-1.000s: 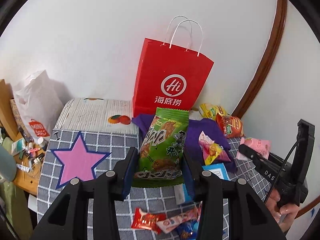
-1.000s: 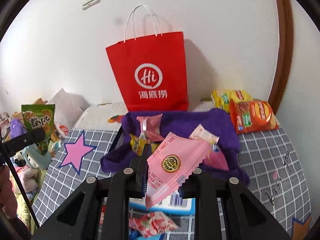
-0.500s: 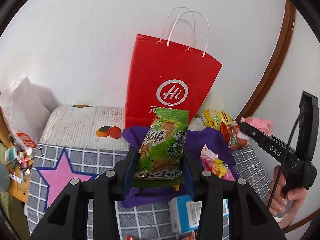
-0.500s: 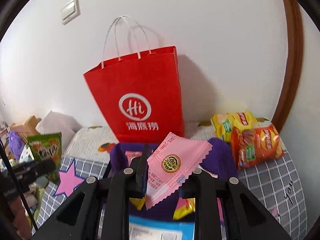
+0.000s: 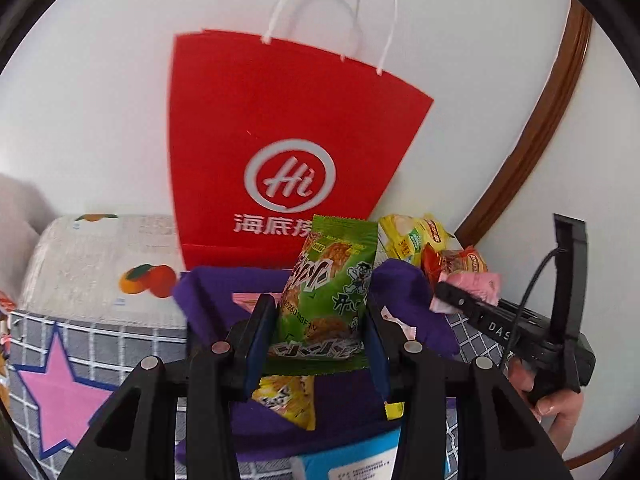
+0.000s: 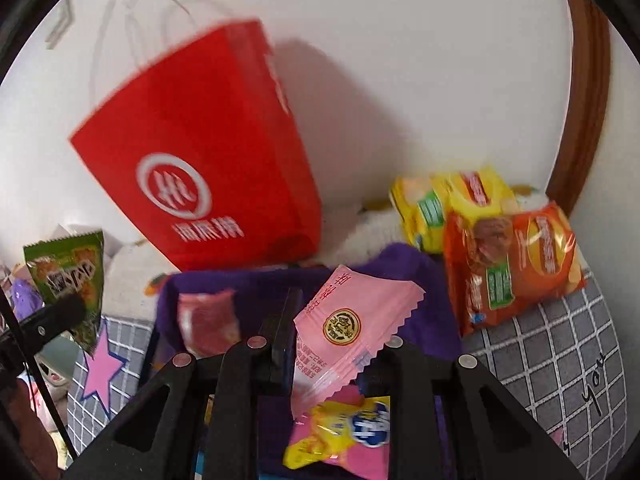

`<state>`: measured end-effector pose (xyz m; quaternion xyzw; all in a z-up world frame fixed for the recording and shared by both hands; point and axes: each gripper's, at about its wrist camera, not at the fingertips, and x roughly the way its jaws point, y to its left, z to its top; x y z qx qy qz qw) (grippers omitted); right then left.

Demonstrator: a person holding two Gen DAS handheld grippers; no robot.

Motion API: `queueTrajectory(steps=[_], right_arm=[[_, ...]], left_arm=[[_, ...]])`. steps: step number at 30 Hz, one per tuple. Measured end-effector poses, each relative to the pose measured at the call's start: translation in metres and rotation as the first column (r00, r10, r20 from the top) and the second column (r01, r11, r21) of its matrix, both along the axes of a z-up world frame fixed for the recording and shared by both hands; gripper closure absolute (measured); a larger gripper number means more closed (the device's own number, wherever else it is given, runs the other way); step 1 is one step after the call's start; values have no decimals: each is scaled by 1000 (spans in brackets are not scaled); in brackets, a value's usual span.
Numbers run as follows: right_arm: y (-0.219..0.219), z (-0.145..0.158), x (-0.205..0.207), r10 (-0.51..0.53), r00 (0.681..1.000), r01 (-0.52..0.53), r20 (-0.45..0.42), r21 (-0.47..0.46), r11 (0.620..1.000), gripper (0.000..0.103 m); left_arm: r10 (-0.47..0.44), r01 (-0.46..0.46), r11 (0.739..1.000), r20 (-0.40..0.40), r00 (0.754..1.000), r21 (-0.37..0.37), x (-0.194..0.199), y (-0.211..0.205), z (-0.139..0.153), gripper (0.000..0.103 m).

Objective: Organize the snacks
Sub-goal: 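Lower both packets onto the purple towel and open both tools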

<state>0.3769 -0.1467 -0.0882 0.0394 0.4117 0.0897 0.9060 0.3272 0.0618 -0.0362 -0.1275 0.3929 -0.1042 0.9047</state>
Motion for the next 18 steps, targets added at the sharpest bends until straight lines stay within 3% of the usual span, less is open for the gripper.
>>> queueTrajectory(steps=[3,8,18], right_arm=[[-9,-15,8,-10,999,9,-50,-6,1000,80],[-13,-38,21,-34,992,30,-123,-28,999,80],[-1,-55,28,4,985,-5,-174,-9,1000,80]], left_arm=[[-5,6,1000,-55,998,20,9,-8,-16,63],[-7,9,1000,-79,997,23,13,-11,-25,63],[-32,36,999,-123,992,25,21,-22,-38,63]])
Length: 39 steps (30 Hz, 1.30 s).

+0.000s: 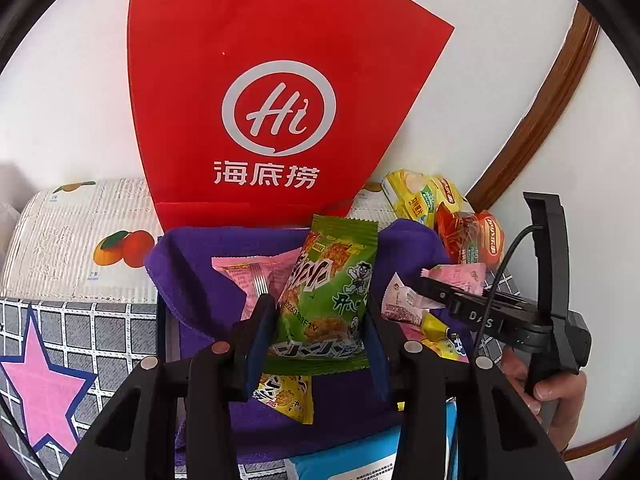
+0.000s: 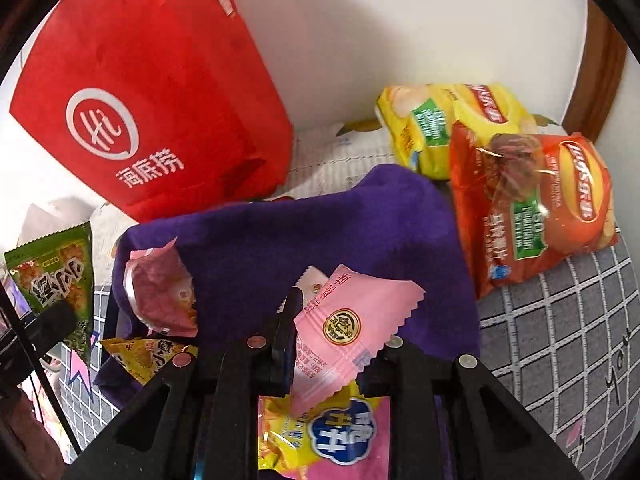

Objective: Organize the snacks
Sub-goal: 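Lower both packets onto the purple towel and open both tools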

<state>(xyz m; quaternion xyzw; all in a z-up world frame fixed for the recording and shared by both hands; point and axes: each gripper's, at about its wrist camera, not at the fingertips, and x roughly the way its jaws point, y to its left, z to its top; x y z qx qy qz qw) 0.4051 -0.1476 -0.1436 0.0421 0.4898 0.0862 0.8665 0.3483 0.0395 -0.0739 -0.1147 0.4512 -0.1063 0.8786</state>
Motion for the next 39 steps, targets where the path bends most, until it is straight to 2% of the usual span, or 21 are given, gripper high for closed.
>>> queueTrajectory(steps=[11,14,18,24,30,38,39], right_arm=[[10,-18,10,16,998,-18,-65,-30,999,75],[14,-20,10,34,996,-39,-87,-56,998,57],[16,-17,7,42,996,-46,-74,-65,997,51],[6,3,-1,20,999,-21,-29,-25,999,50],[0,22,-10,7,1000,-7,17,-14,1000,50],[-8,44,-25,6,997,-5,81,-8,1000,50],[-9,47,-27,5,996,-4,91,-6,1000,50]], left_arm=[[-15,15,1000,-16,1000,4,0,-7,-5,63],[-13,13,1000,-30,999,-9,2,-6,-10,62],[-44,41,998,-49,998,-48,5,-9,-16,62],[-66,65,998,-105,992,-10,10,-21,-33,62],[-62,59,998,-177,982,-23,18,-22,-50,62],[-73,68,997,-197,978,-32,21,-27,-53,62],[-77,73,997,-196,978,-28,21,-29,-52,58]])
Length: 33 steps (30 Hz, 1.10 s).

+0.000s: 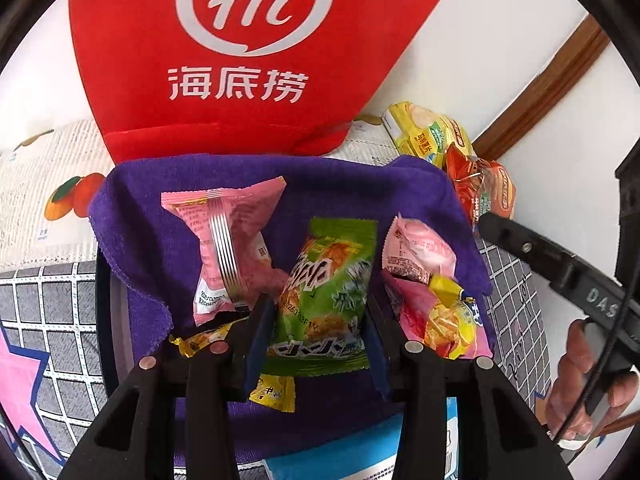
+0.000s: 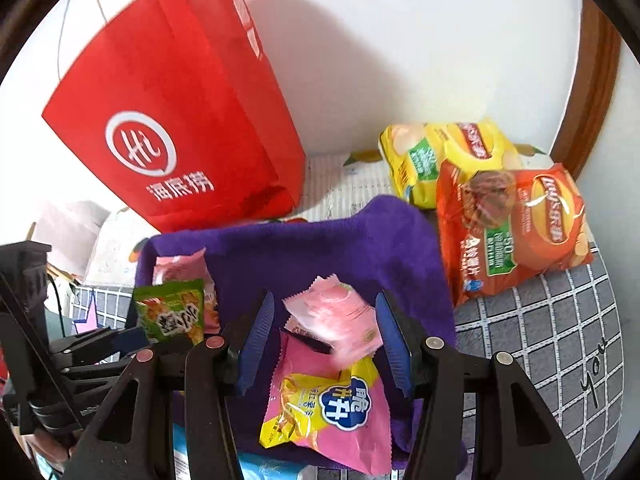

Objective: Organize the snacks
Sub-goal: 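Lower both packets onto the purple towel and open both tools, then move both tools back to the snacks beside the tissue box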

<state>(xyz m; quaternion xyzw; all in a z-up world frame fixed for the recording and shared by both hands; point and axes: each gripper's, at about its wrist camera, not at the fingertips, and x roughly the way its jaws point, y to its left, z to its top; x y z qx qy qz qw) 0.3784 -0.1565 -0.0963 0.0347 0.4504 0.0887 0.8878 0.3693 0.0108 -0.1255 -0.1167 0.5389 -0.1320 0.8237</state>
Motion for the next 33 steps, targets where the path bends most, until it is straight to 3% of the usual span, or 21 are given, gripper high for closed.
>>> queueTrajectory(steps=[3,15,18,23,27,31,33], right_arm=[[1,7,-5,1,1000,-1,22,-1,1000,50],[38,42,-54,62,989,-56,137,-48,997,50],[41,42,-75,68,989,-61,129,-62,996,50],[38,28,-127,68,991,-54,118,-115,992,50],[31,7,-170,70,993,-63,95,-79,995,46],[32,-23,-200,102,993,-99,67,-40,994,44],[34,-41,-212,130,990,-130,61,-5,992,38]], left_arm=[[-5,5,1000,11,1000,-3,-1,-3,5,49],[32,-31,999,126,991,-8,-24,10,50,49],[44,-45,999,157,987,4,-31,13,62,48],[53,-53,999,203,978,-5,-46,16,82,46],[60,-61,998,259,964,-5,-66,18,99,35],[34,-40,999,248,968,20,-90,21,102,35],[38,-50,998,260,965,41,-106,29,102,35]])
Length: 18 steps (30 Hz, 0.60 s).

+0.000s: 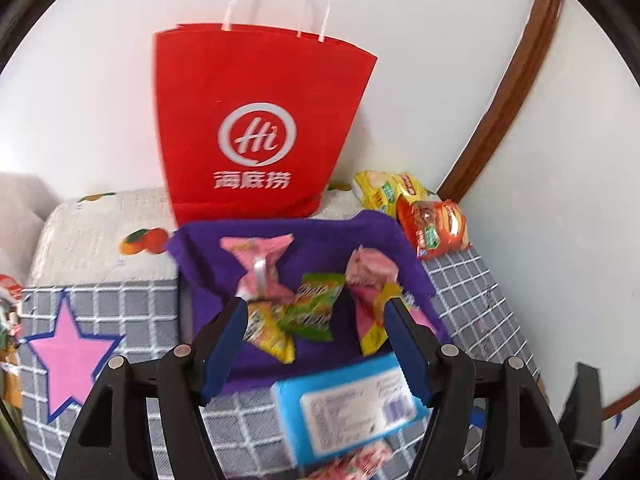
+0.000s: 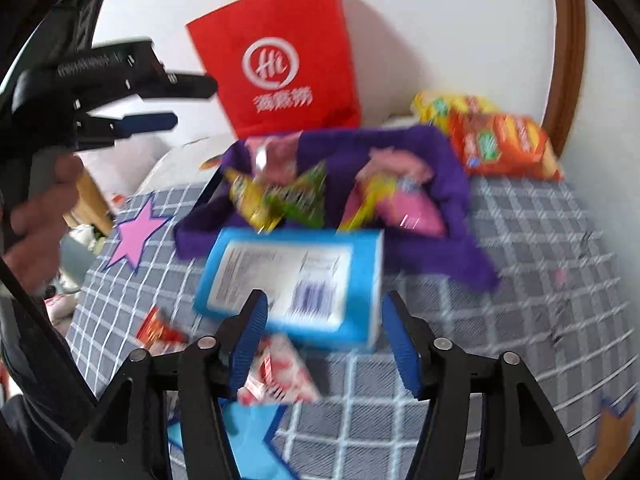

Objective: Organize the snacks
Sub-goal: 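Move both tools back to the snacks beside the tissue box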

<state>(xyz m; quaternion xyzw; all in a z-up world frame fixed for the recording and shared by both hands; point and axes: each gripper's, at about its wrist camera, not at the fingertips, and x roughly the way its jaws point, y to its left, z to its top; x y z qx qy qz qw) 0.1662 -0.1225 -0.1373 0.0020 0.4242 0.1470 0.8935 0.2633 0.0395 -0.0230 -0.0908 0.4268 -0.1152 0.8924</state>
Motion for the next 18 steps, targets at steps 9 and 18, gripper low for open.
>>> queueTrajectory(steps=[9,18], right_arm=[[31,-70,-13,98,994,-102,-57,-69,992,37],[49,-84,-23,99,995,-100,-32,-44,994,29]], left_arm=[[50,-50,999,-32,998,21,-64,42,-31,35],[109,-108,994,-97,989,16,-106,79,-69,35]])
